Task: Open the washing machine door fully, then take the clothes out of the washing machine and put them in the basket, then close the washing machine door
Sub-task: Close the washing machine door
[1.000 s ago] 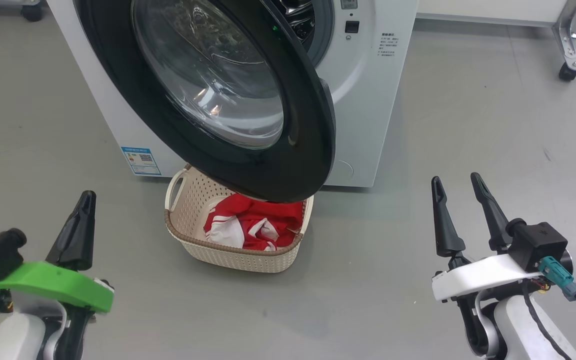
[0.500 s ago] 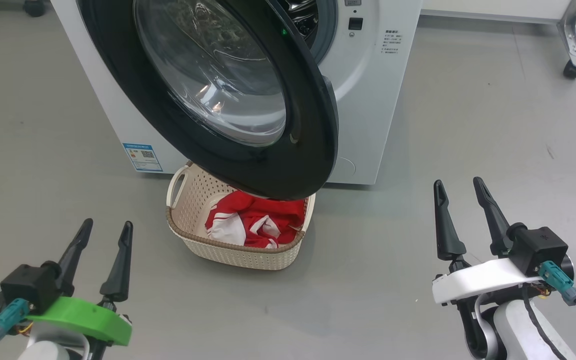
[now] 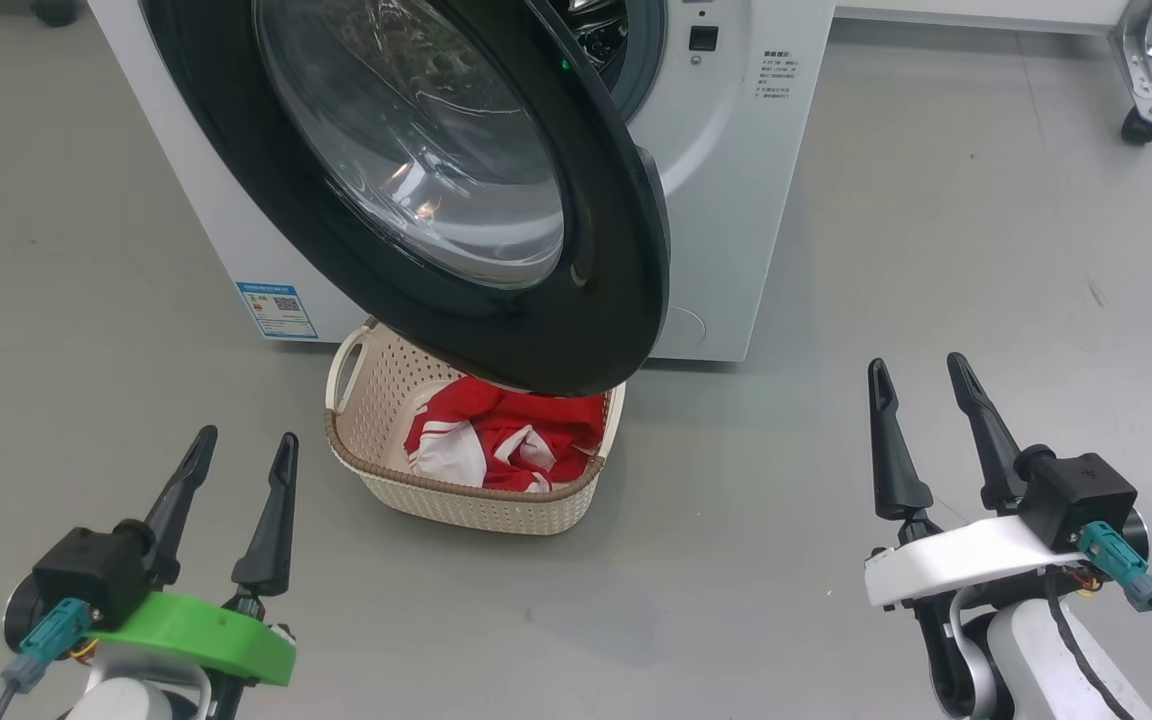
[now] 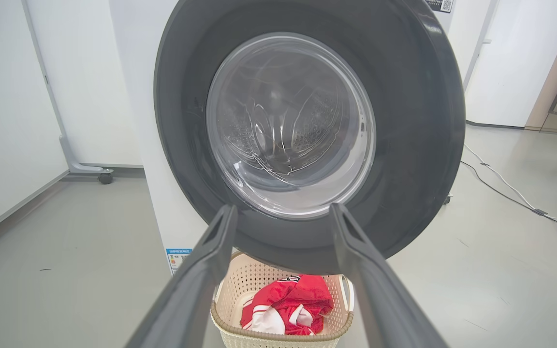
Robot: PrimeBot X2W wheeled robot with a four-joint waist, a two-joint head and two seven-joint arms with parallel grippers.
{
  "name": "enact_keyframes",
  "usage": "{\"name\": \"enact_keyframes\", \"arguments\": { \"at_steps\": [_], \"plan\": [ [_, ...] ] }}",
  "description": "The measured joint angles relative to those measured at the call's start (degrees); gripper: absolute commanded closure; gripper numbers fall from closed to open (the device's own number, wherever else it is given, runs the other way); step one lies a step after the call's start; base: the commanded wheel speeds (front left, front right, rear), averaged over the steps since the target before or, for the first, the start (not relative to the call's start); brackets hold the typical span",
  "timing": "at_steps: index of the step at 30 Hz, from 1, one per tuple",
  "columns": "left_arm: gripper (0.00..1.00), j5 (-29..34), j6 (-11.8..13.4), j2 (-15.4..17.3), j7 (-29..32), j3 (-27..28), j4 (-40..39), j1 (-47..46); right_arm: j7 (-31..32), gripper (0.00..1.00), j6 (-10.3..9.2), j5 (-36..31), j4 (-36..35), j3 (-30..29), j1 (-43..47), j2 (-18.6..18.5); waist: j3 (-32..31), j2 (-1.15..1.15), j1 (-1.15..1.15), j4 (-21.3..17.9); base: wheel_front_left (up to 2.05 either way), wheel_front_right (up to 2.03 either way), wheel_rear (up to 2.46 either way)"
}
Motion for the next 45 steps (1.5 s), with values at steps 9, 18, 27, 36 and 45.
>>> {"name": "enact_keyframes", "arguments": {
  "at_steps": [9, 18, 27, 36, 45],
  "plan": [
    [0.0, 2.2, 0.1, -1.7, 0.0, 2.2, -1.5, 0.0, 0.0, 0.0, -0.08, 0.0, 0.0, 0.0, 0.0, 0.0, 0.1, 0.0, 0.0, 0.0, 0.0, 0.0, 0.0],
    [0.0, 3.8, -0.3, -2.9, 0.0, 3.3, -2.1, 0.3, 0.0, 0.0, -0.09, 0.0, 0.0, 0.0, 0.0, 0.0, 0.1, 0.0, 0.0, 0.0, 0.0, 0.0, 0.0],
    [0.0, 4.8, -0.8, -3.5, 0.0, 4.2, -2.2, 1.5, 0.0, 0.0, -0.41, 0.0, 0.0, 0.2, 0.0, 0.0, 0.0, 0.0, 0.0, 0.0, 0.0, 0.0, 0.0],
    [0.0, 5.7, -1.3, -4.0, 0.0, 4.7, -2.3, 1.8, 0.0, 0.0, -0.41, 0.0, 0.0, 0.3, 0.0, 0.0, 0.0, 0.0, 0.0, 0.0, 0.0, 0.0, 0.0],
    [0.0, 6.1, -1.8, -4.7, 0.0, 5.4, -2.4, 2.3, 0.0, 0.0, -0.42, 0.1, 0.0, 0.3, 0.0, 0.1, 0.3, 0.0, 0.0, -0.1, 0.0, 0.0, 0.0]
  ]
}}
